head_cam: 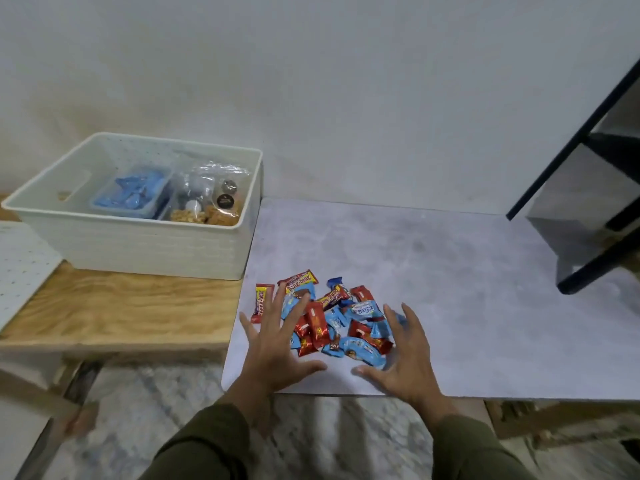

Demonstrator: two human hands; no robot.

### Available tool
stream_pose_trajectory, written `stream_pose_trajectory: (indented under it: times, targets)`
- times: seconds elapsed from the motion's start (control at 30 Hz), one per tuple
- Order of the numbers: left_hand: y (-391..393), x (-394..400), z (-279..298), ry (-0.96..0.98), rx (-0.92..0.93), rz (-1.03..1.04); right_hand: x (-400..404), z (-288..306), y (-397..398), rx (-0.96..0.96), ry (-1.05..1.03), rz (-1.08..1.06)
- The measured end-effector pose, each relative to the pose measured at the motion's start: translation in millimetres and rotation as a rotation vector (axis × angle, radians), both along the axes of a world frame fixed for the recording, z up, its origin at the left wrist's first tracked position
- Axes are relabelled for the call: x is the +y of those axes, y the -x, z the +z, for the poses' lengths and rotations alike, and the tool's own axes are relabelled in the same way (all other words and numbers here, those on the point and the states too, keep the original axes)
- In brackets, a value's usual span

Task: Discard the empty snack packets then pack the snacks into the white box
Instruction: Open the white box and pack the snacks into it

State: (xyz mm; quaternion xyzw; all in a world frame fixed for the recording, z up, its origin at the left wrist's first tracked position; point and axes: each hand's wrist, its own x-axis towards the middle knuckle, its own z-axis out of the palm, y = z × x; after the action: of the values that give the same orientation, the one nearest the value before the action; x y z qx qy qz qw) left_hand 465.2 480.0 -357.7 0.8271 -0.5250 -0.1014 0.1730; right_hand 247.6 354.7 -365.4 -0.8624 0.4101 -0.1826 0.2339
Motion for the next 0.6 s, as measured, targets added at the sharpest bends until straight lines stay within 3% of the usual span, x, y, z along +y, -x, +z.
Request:
stream_pose_trajectory:
  times: [0.13, 0.43, 0.6]
  targets:
    - [-11.3, -11.3, -10.7, -0.092, -0.053, -0.009, -7.6, -23.2, -5.7, -0.012, 0.033, 0.09]
    - [-45.7, -41.2, -23.5, -0.073, -0.003, -0.244, -43.6, -34.8, -38.0, -0.012, 0.16, 0.244]
    - [-48.6, -58.3, -31.7, -0.097, -0.069, -0.299, -59.9, -38.8, -57.8, 0.003, 0.204, 0.325]
